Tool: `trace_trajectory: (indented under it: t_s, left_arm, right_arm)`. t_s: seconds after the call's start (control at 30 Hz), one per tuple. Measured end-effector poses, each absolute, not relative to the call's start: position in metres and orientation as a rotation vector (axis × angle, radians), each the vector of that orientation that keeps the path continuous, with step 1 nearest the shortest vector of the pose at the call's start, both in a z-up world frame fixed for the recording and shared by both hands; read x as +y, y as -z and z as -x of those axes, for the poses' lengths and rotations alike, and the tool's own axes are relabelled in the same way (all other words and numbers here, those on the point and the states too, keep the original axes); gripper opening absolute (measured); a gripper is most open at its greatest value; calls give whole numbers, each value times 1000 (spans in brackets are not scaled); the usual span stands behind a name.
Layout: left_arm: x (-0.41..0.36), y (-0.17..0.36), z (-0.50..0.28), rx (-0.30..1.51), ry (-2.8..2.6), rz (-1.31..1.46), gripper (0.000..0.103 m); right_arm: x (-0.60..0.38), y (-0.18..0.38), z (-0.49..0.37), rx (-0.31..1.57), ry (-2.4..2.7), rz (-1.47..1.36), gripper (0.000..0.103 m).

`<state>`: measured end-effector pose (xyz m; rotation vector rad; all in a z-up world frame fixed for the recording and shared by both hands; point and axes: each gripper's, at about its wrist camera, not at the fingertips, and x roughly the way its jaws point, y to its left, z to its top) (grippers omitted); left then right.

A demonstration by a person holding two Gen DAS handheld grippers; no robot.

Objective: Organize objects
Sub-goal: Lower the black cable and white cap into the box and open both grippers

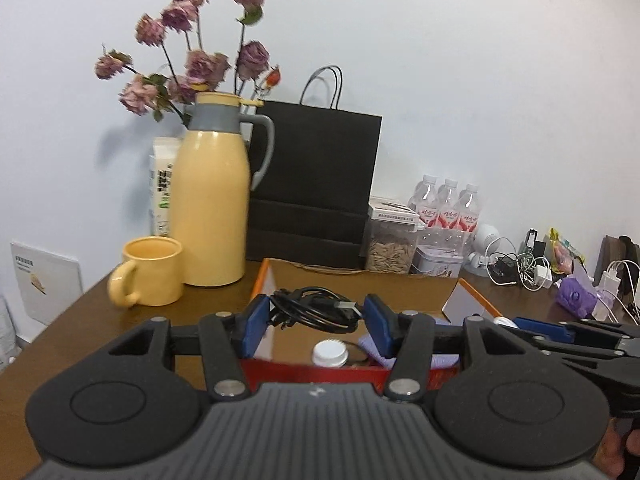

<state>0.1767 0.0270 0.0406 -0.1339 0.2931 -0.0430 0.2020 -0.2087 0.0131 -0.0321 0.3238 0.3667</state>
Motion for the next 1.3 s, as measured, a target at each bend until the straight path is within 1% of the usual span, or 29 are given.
trace_trajectory:
  t_s: [0.27,0.4,0.63,0.7,0.73,0.77,0.8,0.83,0.87,0.9,0.93,0.97,1.0,1.3]
  left_arm:
    - [9,-24,-237,343,18,155,53]
    - [4,-10,-256,334,-31,121,53]
    - [3,7,-275,396,-30,94,54]
    - [5,9,-275,399,-29,99,56]
    - [5,9,-274,397,-31,98,64]
    - [6,9,-272,387,-33,96,74]
    - [6,8,-269,372,-33,95,80]
    - [7,8,-266,357,-32,98,93]
    - [6,7,-265,349,-35,101,103]
    - [7,6,-263,342,-37,103,103]
    - [7,6,-263,341,-40,104,103]
    - [7,5,-263,346,-44,109,103]
    - [8,5,-263,351,-46,113,103]
    - [9,-2,-256,333,-53,124,103]
  right_arm:
    - [-177,1,-257,372,-362,56,27]
    - [-165,17,-279,401,-351,73,27]
    - [-152,30,-296,416,-346,133,27]
    - [-153,32,-297,430,-341,130,28]
    - [-155,33,-297,434,-338,123,27]
    - [-156,33,-297,434,-334,114,30]
    - [-158,33,-297,438,-328,108,34]
    - [-159,33,-297,442,-326,103,47]
    - [-161,33,-296,441,-323,99,66]
    - [-161,32,-294,436,-314,96,75]
    - [-162,32,-292,428,-305,97,92]
    - [-162,32,-291,423,-298,100,102]
    - [-162,32,-290,420,-288,101,103]
    - [-162,27,-286,413,-273,98,103]
